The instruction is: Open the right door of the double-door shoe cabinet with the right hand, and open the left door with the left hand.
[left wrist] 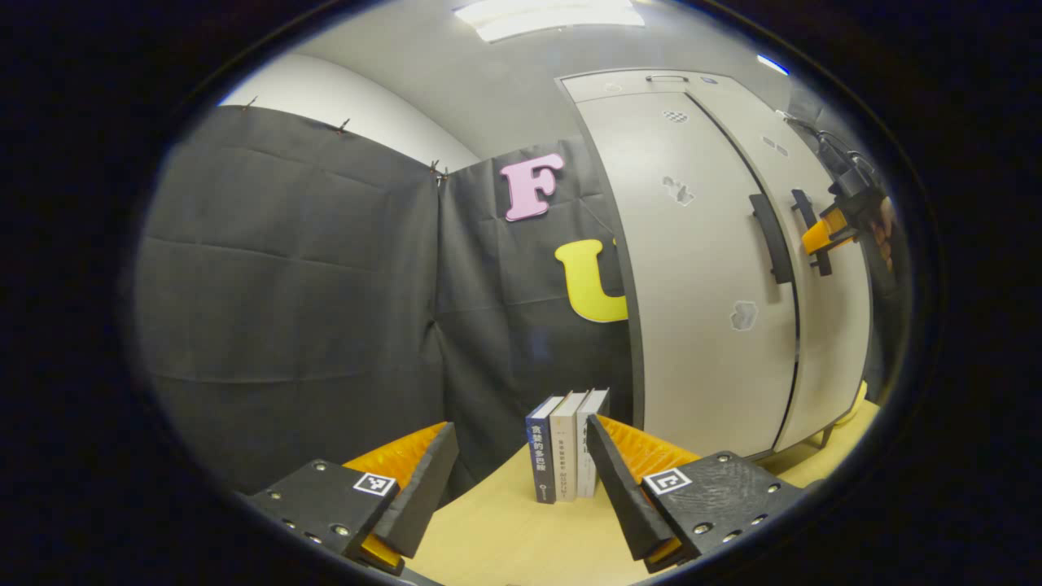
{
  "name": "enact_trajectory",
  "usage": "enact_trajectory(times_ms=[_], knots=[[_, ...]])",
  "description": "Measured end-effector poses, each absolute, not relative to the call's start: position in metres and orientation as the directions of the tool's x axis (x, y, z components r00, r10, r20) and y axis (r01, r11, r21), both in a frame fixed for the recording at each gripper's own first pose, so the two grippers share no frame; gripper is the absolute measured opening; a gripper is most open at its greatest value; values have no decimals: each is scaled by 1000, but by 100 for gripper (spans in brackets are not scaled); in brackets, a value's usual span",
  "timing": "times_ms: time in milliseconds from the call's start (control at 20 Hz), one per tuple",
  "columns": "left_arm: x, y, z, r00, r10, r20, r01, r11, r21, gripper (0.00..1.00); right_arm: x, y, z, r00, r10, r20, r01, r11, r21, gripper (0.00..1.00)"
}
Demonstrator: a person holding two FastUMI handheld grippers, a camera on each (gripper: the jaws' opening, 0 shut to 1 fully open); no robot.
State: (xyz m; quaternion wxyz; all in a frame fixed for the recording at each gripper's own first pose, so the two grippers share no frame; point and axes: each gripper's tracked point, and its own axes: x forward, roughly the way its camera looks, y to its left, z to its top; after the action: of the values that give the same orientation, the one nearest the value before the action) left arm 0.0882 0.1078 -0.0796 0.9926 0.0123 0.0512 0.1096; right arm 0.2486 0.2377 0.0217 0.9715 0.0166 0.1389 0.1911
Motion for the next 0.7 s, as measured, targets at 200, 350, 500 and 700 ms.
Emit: enact_trajectory(times_ms=[200,350,500,700], knots=[[84,88,-66,978,191,-78,-188,981,43,94,231,231,24,873,408,-266,-396,913,101,18],[80,77,-58,982,175,-67,-172,984,50,94,217,219,27,865,427,-264,-413,904,109,18],[74,67,-50,984,167,-57,-164,985,59,94,208,211,28,856,443,-265,-430,896,108,18],[67,54,-43,987,154,-53,-151,987,62,94,193,200,29,843,467,-265,-457,883,105,15]])
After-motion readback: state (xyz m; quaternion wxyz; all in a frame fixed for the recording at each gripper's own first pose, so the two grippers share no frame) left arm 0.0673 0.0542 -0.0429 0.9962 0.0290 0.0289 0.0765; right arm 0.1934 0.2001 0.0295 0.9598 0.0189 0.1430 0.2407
